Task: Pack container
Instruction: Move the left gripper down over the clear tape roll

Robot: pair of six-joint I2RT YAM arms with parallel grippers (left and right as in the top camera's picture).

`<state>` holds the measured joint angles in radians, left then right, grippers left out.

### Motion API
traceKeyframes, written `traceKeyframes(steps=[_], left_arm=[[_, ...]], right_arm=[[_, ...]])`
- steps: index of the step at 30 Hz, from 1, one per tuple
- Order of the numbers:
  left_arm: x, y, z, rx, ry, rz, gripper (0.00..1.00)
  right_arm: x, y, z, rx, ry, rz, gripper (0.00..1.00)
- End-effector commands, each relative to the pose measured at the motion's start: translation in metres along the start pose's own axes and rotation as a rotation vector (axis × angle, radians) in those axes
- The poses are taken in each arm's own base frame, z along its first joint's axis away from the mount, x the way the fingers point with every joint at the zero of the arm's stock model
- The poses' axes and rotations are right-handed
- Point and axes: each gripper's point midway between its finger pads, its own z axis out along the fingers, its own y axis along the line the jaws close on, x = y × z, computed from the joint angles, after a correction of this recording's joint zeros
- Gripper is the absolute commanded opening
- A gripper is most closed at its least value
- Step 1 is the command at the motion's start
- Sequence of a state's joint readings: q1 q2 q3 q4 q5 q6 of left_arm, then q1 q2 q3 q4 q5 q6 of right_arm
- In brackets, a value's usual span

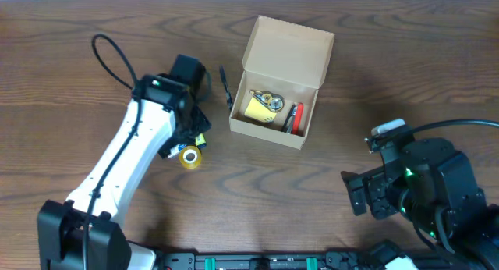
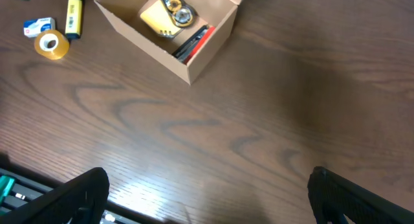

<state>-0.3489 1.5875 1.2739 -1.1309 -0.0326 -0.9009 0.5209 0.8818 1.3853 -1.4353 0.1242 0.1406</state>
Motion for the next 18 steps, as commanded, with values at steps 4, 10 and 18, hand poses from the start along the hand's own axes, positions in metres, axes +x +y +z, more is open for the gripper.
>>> traceKeyframes(steps=[4,10,18], left_arm=[[0.020,0.008,0.030,-0.007,0.049,-0.086,0.80],[0.029,0.014,0.045,0.015,0.050,-0.130,0.80],[0.026,0.015,0.070,0.050,0.004,-0.372,0.80]], right_arm=[[0.000,-0.002,0.000,0.010,-0.002,0.001,0.99],[0.000,-0.002,0.000,0.010,-0.002,0.001,0.99],[0.000,-0.002,0.000,0.010,-0.001,0.000,0.99]])
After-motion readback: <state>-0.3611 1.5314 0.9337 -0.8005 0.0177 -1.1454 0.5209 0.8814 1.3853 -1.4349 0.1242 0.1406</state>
